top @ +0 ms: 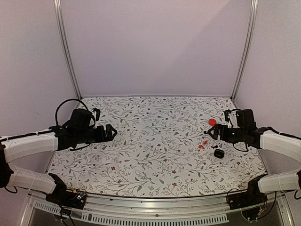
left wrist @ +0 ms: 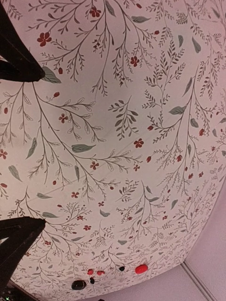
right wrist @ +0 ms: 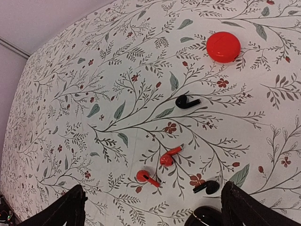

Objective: Insert the wireless bluetooth earbuds into the charging case
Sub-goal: Pick up the charging case from the corner of the board.

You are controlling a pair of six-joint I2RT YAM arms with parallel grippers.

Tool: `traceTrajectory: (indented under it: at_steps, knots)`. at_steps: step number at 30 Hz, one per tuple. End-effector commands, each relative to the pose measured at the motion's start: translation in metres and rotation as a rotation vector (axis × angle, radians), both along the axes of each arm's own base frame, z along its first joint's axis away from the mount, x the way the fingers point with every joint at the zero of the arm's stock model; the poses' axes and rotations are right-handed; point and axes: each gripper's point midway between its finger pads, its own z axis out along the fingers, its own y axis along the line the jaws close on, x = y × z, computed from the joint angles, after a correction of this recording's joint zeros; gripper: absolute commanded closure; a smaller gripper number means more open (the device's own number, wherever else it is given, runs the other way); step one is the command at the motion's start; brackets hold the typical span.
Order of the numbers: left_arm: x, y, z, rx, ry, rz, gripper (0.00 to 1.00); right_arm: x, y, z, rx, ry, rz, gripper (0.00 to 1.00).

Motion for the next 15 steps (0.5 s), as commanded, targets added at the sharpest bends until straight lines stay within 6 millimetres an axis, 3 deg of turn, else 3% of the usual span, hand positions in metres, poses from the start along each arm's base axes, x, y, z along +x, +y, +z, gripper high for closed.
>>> traceTrajectory:
  at_steps: [1,8,15]
  knots:
    - [0.002,-0.009,-0.001,-0.009,-0.008,0.009,0.00,-0.011,-0.022,0.002,-0.058,0.071,-0.129,0.01]
    - [0.002,-0.025,-0.001,-0.056,-0.010,0.001,0.00,-0.042,-0.058,-0.010,-0.083,0.193,-0.362,0.07]
    - [0.004,-0.038,-0.009,-0.014,0.006,0.006,0.00,-0.068,-0.090,-0.039,-0.116,0.294,-0.595,0.10]
